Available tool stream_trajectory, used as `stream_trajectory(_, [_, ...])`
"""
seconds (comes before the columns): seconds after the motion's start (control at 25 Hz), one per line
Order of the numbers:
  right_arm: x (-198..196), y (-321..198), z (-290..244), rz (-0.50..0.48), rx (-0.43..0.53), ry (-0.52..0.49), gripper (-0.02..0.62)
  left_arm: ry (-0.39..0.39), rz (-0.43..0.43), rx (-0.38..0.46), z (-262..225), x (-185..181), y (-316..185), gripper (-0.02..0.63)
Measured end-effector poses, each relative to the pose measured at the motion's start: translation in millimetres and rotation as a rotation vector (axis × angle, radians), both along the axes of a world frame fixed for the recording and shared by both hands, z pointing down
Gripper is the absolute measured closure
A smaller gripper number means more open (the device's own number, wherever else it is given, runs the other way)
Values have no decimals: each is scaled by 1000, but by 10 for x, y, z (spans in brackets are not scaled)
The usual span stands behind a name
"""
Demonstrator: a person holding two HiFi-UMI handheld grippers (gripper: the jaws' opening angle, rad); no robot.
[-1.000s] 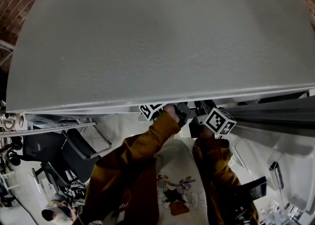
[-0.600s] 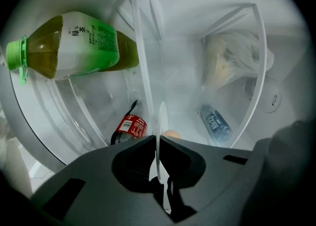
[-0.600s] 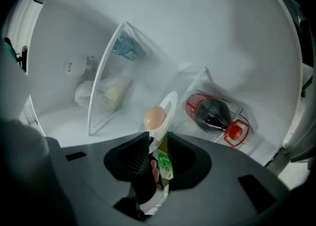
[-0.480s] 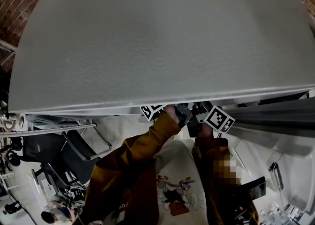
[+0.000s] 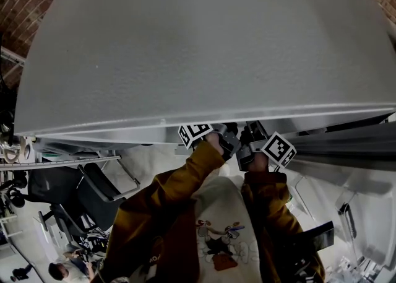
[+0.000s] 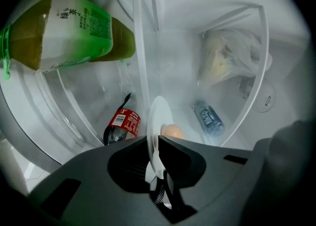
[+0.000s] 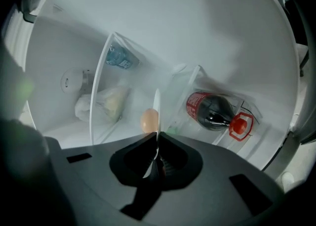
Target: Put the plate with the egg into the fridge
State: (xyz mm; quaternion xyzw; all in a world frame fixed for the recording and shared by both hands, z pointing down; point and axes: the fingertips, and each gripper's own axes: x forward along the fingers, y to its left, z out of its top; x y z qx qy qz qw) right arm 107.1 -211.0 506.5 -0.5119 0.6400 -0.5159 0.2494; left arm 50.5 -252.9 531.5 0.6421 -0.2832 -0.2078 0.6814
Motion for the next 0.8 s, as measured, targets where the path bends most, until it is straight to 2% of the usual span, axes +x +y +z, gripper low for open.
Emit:
stream_trajectory(0.48, [-8,-8,8,23,-1,-63,580,11,1,7,-2,-66,93,577])
stream_trajectory(0.8, [-9,-6,38,46,-17,-122,580,34,-31,19,-70,-125,125,575])
